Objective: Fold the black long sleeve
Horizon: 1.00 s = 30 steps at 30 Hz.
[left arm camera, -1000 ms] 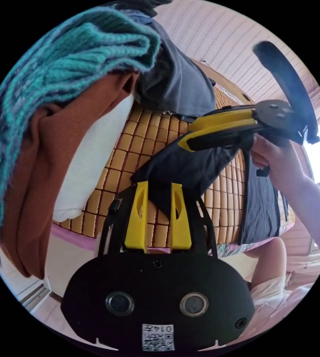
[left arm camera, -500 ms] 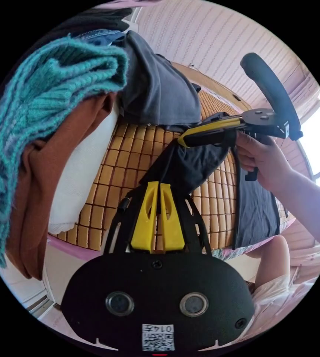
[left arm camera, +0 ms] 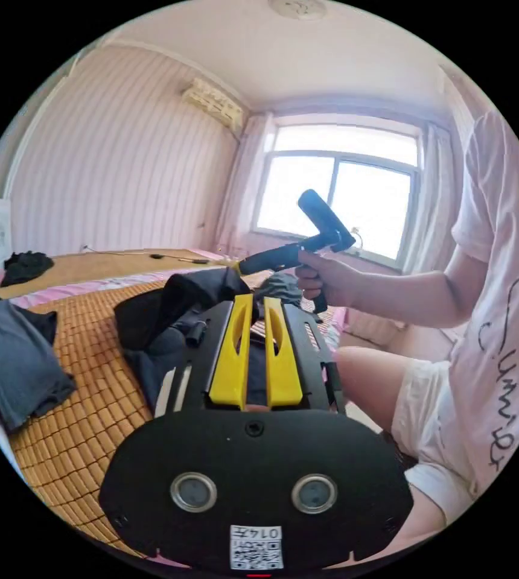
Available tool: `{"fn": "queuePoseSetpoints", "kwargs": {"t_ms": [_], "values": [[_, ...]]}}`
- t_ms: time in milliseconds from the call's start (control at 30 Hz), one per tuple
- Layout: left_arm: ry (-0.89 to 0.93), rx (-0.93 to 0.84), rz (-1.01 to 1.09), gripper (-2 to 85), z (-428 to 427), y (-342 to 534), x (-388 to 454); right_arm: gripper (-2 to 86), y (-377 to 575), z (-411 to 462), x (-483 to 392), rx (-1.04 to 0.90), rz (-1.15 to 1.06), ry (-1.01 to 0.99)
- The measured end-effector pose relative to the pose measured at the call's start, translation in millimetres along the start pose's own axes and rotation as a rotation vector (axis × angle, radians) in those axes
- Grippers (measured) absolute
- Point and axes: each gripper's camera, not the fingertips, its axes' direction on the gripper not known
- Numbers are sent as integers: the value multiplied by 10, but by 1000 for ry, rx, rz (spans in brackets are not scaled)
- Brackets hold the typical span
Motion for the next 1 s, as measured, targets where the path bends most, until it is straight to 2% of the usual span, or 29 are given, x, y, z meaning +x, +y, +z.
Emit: {"fn": "queuePoseSetpoints", "kwargs": {"t_ms": [67, 167, 300, 400, 533, 667, 833, 933, 1000], "values": [[116, -145, 16, 51, 351, 70, 105, 27, 528, -6, 550, -212, 163, 131], [145, -274, -29, 52, 627, 187, 59, 60, 974, -27, 930, -346, 263, 125], [132, -327, -159, 50, 782, 347, -138, 65, 1082, -170, 1135, -309, 291, 47], [23, -415, -203, 50, 914, 416, -276, 68, 1037, -261, 1184, -315, 225, 44], [-128, -482, -221, 50, 1094, 408, -403, 77, 1073, -379, 1040, -345, 58, 125], [-99, -502, -221, 51, 1393, 357, -343, 94, 1151, -456, 950, -357, -53, 240], [14, -548, -132, 57, 1939, 193, 18, 100, 1244, -885, 1329, -280, 87, 165], [109, -572, -57, 66, 2414, 66, 351, 99, 1369, -1147, 1685, -253, 219, 240], [84, -595, 3, 75, 2721, 13, 538, 98, 1436, -1237, 1884, -254, 282, 231]]}}
